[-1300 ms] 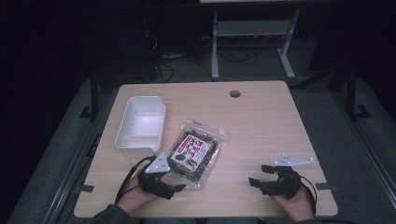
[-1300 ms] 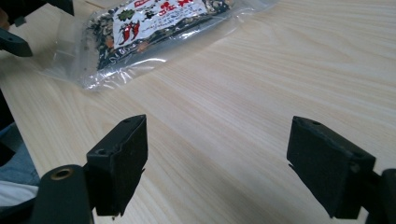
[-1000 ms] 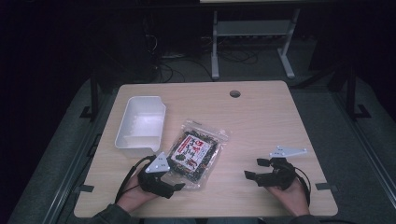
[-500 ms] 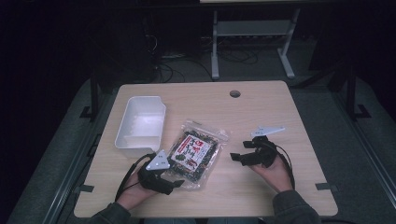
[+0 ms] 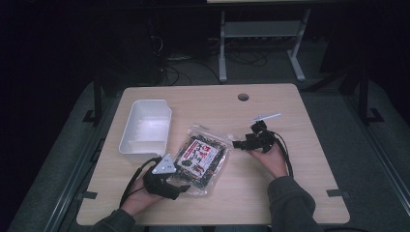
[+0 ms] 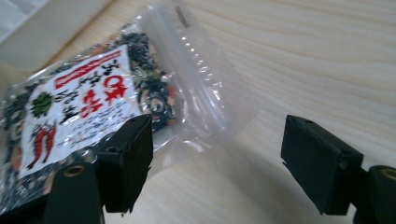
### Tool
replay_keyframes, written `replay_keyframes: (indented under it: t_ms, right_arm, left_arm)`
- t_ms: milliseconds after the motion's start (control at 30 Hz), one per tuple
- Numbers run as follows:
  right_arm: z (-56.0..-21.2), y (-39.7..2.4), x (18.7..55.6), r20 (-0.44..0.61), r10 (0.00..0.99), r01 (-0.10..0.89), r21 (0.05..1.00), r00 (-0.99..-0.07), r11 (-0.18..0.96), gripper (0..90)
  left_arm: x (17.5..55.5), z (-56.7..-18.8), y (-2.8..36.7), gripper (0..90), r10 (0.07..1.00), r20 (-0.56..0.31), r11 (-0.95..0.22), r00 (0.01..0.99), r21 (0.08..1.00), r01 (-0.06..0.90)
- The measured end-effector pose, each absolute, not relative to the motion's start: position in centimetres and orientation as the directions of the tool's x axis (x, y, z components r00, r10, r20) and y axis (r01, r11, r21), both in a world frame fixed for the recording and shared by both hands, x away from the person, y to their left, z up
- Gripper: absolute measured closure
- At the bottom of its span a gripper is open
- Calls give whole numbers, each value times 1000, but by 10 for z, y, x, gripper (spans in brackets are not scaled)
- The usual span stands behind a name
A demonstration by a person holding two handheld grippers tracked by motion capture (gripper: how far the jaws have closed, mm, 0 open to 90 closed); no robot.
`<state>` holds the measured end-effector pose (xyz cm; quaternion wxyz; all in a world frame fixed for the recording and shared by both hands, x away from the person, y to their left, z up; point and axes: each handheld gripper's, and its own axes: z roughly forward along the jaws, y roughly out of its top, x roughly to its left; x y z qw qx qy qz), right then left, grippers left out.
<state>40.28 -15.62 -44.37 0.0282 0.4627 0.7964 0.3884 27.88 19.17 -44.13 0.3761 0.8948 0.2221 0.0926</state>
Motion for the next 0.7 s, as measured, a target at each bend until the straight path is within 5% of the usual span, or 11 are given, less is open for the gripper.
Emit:
replay_keyframes:
  t_ms: [233, 700]
  right_arm:
    - [-460, -147, 421, 358, 770, 763, 598, -528, 245, 361]
    - [-465, -148, 424, 400, 728, 744, 629, -557, 224, 847]
  left_arm:
    - [281, -443, 192, 234, 466, -7, -620, 885, 711, 332]
    - [284, -443, 194, 234, 471, -26, -606, 882, 717, 345]
